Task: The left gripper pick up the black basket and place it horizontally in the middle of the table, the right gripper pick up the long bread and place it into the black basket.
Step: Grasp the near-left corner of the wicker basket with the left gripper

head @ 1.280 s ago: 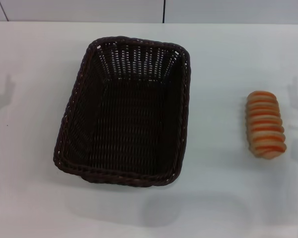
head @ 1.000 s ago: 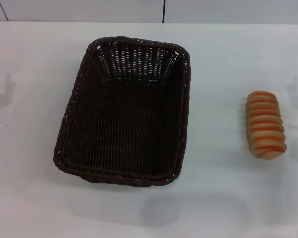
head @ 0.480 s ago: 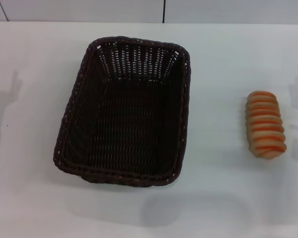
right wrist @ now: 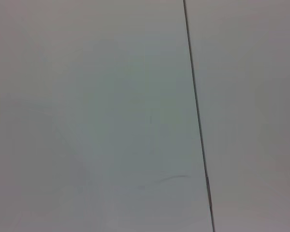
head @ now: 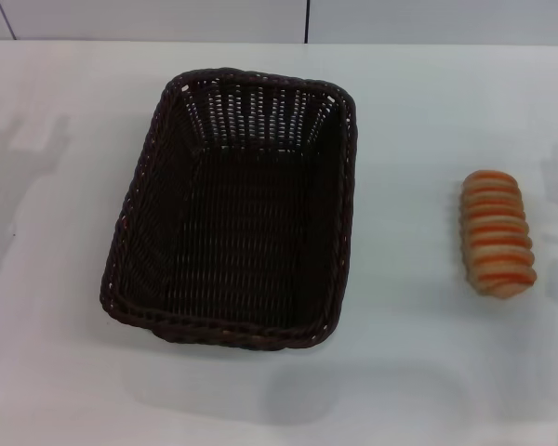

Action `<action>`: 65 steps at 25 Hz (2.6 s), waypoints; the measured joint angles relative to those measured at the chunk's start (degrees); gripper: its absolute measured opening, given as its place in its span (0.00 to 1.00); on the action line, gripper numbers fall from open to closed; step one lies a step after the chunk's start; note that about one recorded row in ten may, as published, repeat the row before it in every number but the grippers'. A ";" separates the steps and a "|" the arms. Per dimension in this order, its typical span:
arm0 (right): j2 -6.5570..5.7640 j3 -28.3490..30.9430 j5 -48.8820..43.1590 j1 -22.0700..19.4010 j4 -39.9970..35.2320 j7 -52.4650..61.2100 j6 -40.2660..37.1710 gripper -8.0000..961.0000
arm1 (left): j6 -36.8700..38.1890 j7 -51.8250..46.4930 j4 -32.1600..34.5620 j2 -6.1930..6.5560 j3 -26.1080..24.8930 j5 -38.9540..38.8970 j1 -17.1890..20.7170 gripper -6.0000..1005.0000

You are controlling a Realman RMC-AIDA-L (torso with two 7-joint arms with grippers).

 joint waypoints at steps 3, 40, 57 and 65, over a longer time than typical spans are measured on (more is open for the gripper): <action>-0.01 0.00 0.00 0.00 0.00 0.00 -0.01 0.86 | -3.93 -5.61 -4.93 4.20 4.57 -0.04 0.19 0.77; -0.05 0.09 0.00 0.07 -0.16 0.14 -0.17 0.86 | -109.82 56.29 -75.58 -6.27 -15.11 -15.18 10.03 0.77; -0.18 0.04 0.00 0.82 -1.50 0.06 -0.15 0.86 | -126.33 54.64 -78.98 -6.63 -14.70 -21.70 8.39 0.77; -0.18 0.01 -0.01 1.24 -1.97 0.31 0.02 0.86 | -129.54 53.72 -74.27 -6.57 -14.72 -21.26 5.41 0.77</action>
